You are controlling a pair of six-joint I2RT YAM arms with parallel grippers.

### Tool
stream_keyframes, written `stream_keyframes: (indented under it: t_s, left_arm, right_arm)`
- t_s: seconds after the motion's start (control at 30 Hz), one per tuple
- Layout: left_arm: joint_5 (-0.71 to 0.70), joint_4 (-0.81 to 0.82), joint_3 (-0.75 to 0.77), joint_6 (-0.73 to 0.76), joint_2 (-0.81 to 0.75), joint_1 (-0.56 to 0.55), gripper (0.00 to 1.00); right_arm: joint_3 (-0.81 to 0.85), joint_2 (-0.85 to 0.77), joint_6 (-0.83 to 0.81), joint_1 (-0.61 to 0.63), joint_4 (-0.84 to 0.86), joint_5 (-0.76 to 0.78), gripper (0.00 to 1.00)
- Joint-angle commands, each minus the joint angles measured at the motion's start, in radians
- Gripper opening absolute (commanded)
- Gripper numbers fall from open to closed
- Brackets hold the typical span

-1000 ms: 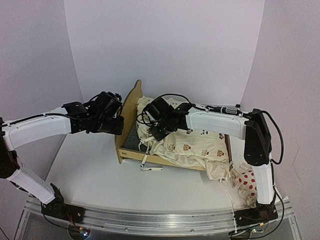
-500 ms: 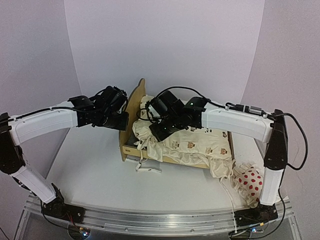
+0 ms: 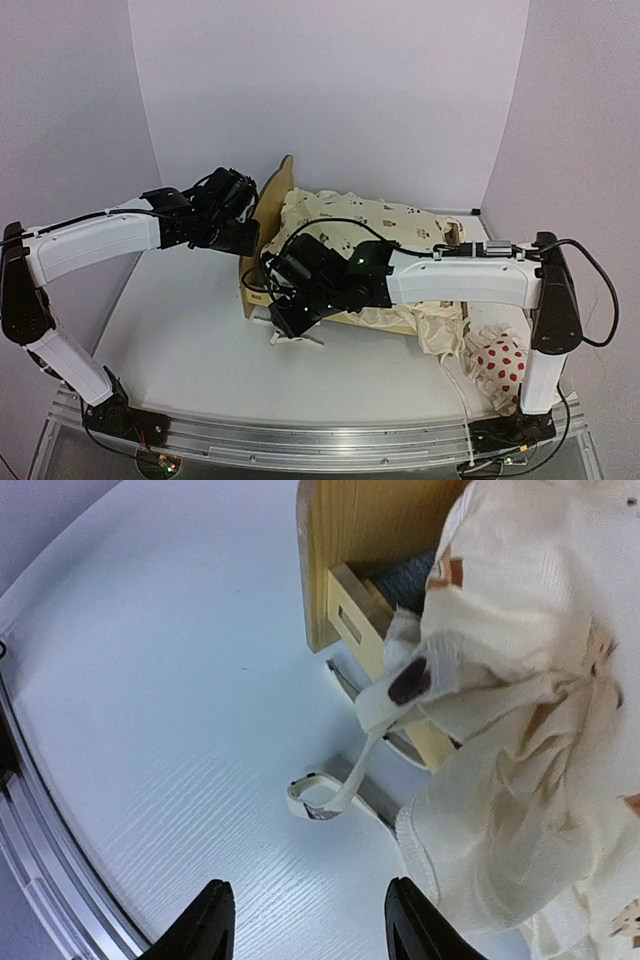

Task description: Set up the pet bed

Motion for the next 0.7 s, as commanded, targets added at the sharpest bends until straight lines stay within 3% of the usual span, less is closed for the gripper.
stream_keyframes:
  t_s: [0.0,0.13,0.33,0.43,0.57,0.67]
  left_arm:
    - [-0.084,0.178,0.017,0.092,-0.014,0.024,0.0]
    - [-0.077,0.221,-0.04,0.092,-0.009,0.038,0.0]
    - [-0.085,0.222,-0.101,0.076,-0.017,0.042,0.04]
    - [-0.071,0.199,-0.12,0.061,-0.033,0.043,0.18]
    - [-0.033,0.148,-0.131,0.053,-0.082,0.041,0.49]
    - [-0.005,0.076,-0.12,0.046,-0.123,0.039,0.59]
  right_arm:
    - [-0.125,-0.016,0.11,-0.012,0.175,0.001,0.53]
    - [-0.21,-0.022,0.163,-0.011,0.274,-0.013,0.53]
    - [-0.28,-0.071,0.139,-0.015,0.298,0.131,0.55]
    - [-0.291,-0.077,0.137,-0.035,0.296,0.114,0.55]
    - [-0.312,-0.098,0.146,-0.058,0.288,0.068,0.55]
    - [-0.299,-0.122,0.127,-0.062,0.241,0.046,0.56]
